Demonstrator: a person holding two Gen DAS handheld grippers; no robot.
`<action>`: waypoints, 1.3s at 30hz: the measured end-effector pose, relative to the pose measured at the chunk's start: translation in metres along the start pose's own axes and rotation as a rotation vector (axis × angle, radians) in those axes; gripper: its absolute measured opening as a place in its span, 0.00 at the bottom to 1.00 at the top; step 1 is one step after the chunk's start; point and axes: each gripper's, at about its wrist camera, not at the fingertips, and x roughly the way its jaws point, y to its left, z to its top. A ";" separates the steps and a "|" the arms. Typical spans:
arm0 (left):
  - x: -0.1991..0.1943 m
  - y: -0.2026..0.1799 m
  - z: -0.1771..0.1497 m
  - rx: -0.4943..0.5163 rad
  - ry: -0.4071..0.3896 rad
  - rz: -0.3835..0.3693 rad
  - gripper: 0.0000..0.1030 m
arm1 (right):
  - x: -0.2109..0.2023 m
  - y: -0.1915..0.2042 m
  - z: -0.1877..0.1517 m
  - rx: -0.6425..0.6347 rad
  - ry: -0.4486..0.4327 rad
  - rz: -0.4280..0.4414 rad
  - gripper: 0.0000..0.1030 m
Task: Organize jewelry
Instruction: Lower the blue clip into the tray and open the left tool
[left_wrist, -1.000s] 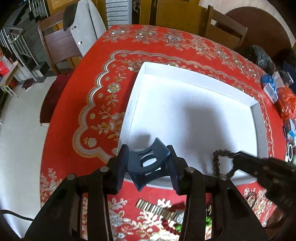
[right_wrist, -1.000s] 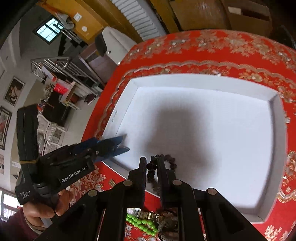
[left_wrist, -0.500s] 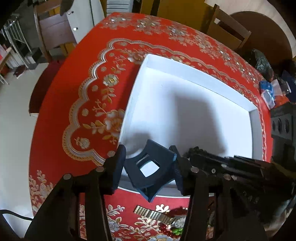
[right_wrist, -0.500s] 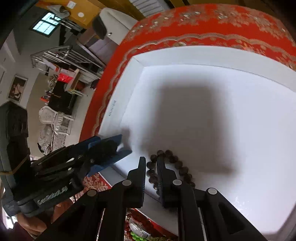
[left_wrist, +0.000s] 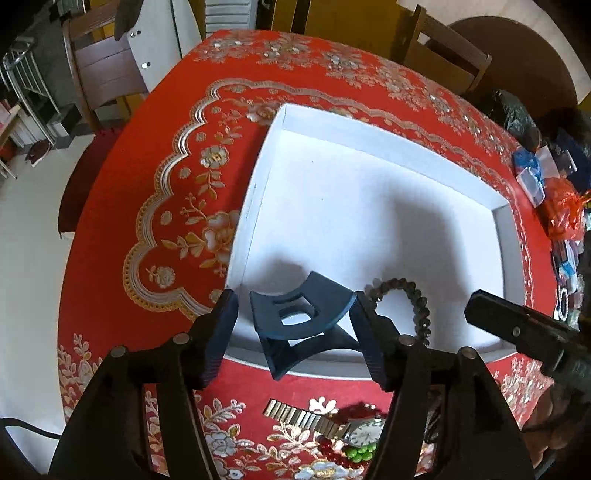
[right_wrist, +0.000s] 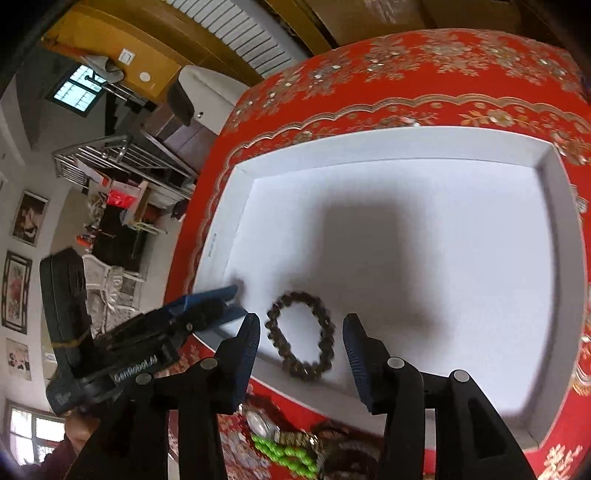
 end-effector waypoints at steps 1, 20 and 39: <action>-0.002 0.000 -0.001 -0.007 0.004 -0.027 0.61 | -0.001 0.001 -0.003 -0.006 0.003 -0.007 0.43; -0.051 0.032 0.007 -0.137 -0.102 -0.018 0.61 | -0.003 0.026 -0.029 -0.057 0.021 0.017 0.44; -0.078 0.023 -0.061 -0.055 -0.155 0.074 0.61 | -0.027 0.056 -0.067 -0.134 -0.035 -0.064 0.44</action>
